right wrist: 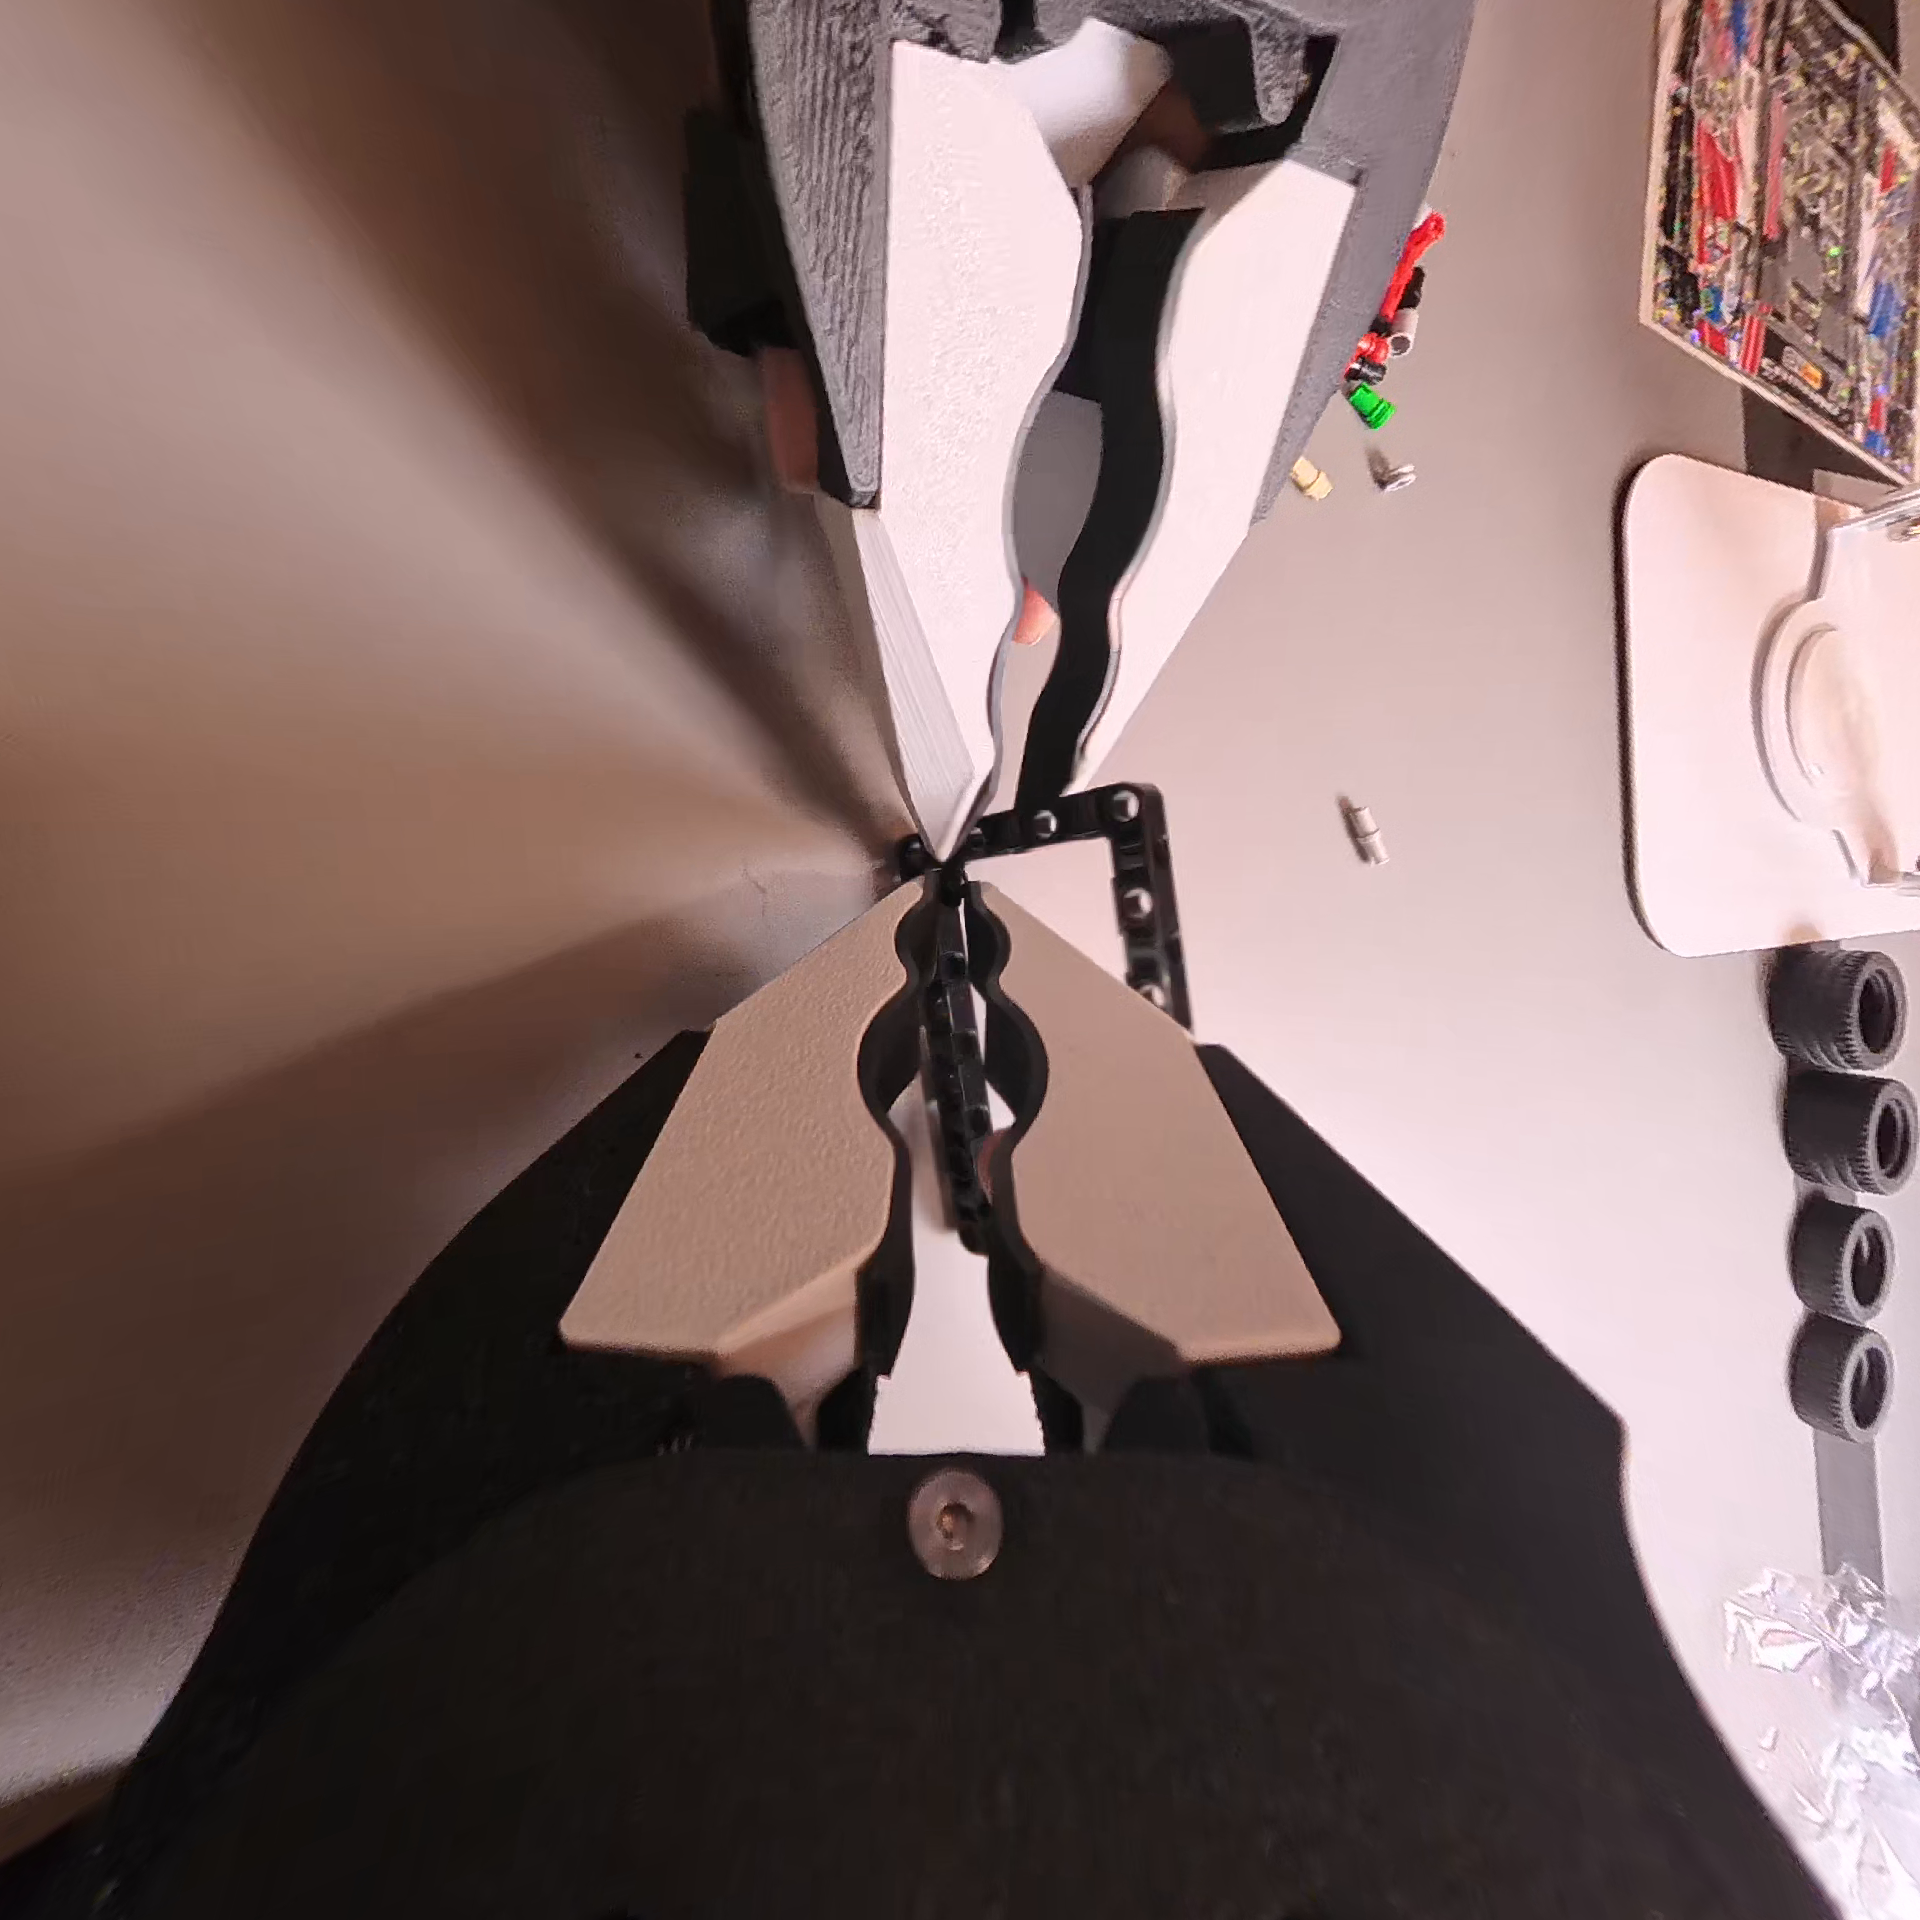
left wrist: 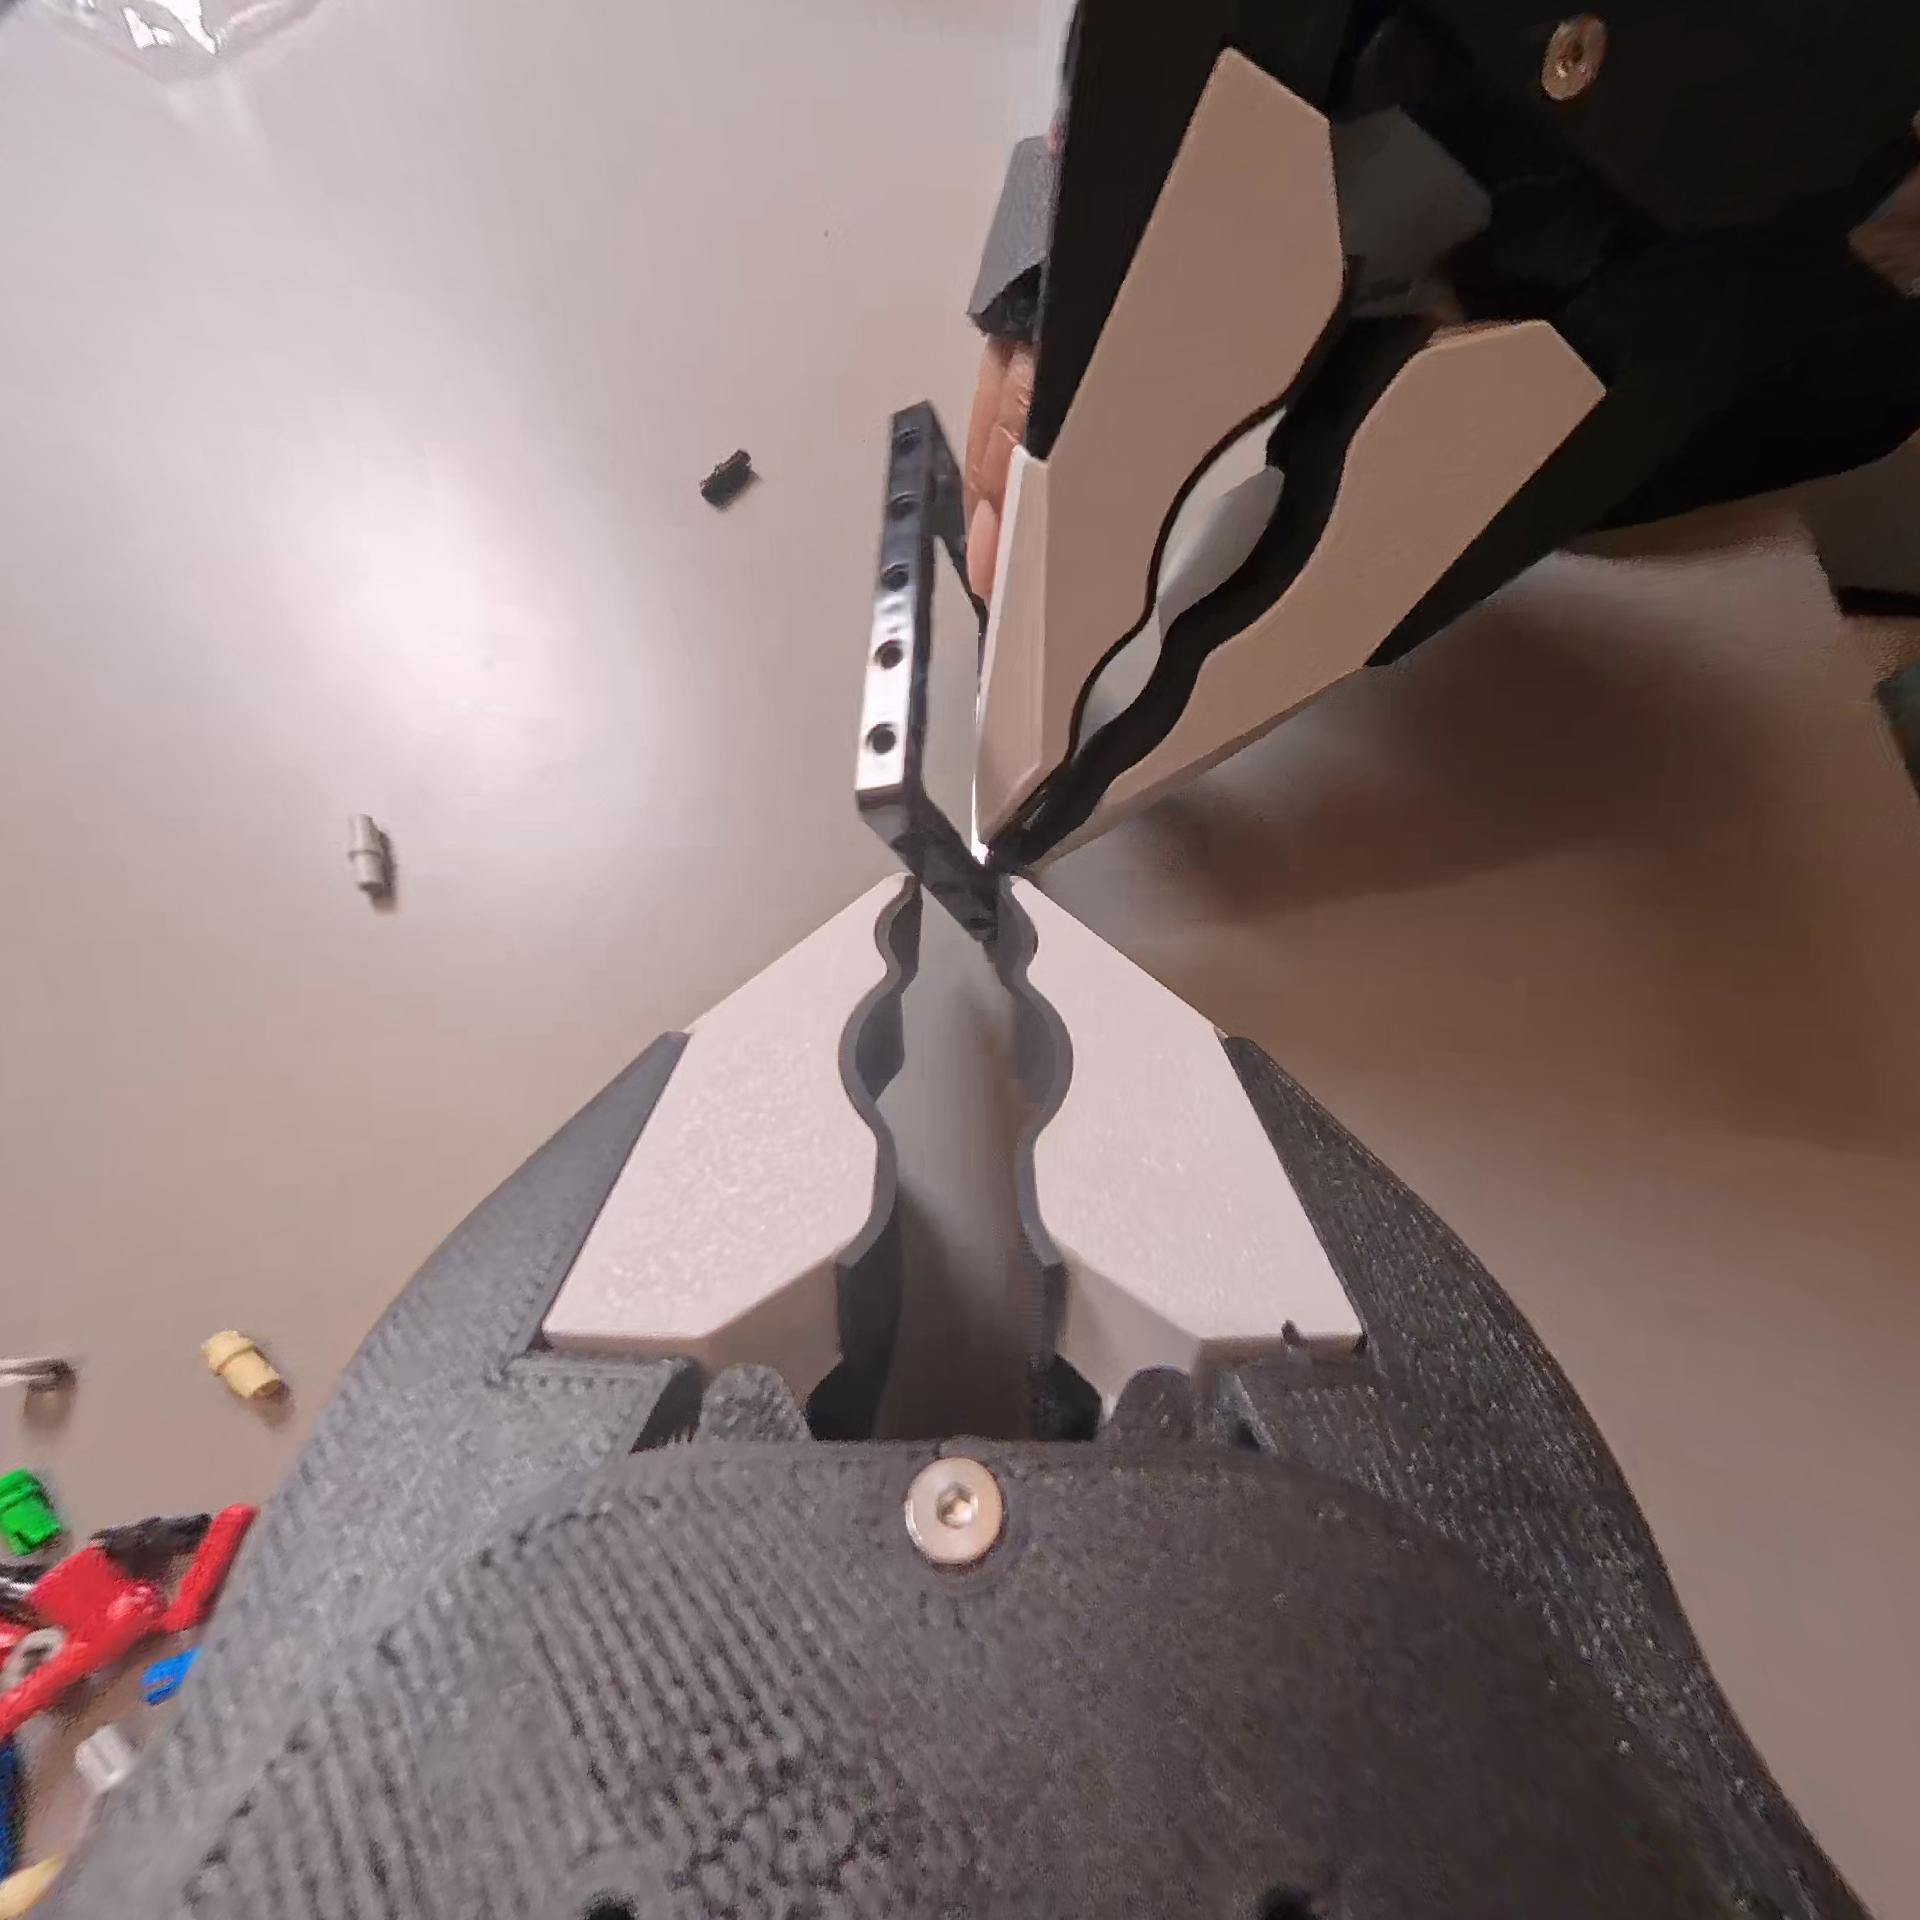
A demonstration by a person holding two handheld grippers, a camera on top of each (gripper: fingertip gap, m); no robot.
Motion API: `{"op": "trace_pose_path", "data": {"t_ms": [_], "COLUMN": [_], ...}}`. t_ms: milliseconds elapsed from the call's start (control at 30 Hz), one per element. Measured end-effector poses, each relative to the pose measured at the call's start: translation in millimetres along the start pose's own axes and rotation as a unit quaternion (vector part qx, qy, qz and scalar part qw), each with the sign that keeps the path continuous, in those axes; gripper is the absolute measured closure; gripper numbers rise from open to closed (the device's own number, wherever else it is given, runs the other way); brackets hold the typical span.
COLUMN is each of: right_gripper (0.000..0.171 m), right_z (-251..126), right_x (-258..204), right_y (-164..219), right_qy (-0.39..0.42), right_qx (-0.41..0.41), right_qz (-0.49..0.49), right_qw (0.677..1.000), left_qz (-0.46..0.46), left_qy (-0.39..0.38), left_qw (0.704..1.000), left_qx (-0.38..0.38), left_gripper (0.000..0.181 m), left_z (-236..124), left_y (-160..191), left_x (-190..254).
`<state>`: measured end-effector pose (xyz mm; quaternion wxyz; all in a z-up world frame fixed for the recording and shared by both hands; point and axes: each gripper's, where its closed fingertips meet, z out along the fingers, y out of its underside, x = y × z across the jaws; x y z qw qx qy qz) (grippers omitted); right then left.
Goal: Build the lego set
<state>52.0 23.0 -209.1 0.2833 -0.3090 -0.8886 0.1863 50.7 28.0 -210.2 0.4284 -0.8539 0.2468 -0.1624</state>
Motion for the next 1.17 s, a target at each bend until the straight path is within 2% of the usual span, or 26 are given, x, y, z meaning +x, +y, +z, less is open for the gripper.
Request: {"op": "trace_pose_path", "data": {"t_ms": [267,600,867,1167], "right_gripper": [0.17,0.17,0.17,0.17], "right_z": [-6.3,-6.1,-1.4,-0.7], "right_x": [0.6,0.3,4.0,0.4], "right_y": [4.0,7.8,7.4,5.1], "right_qy": [0.041,0.057,0.063,0.032], "right_qx": [0.015,0.024,0.019,0.016], "right_qz": [0.017,0.032,0.033,0.03], "right_qw": [0.999,0.998,0.997,0.999], "left_qz": [0.082,0.072,0.086,0.092], "left_qy": [-0.043,-0.041,-0.042,-0.034], "left_qw": [0.996,0.997,0.995,0.995], "left_qx": [-0.002,-0.007,-0.022,-0.032], "left_gripper": [0.174,0.161,0.171,0.171], "left_z": [1.0,5.3,15.1,15.7], "left_y": [-0.5,0.6,-0.4,3.5], "left_x": [1.4,2.3,4.5,7.5]}}
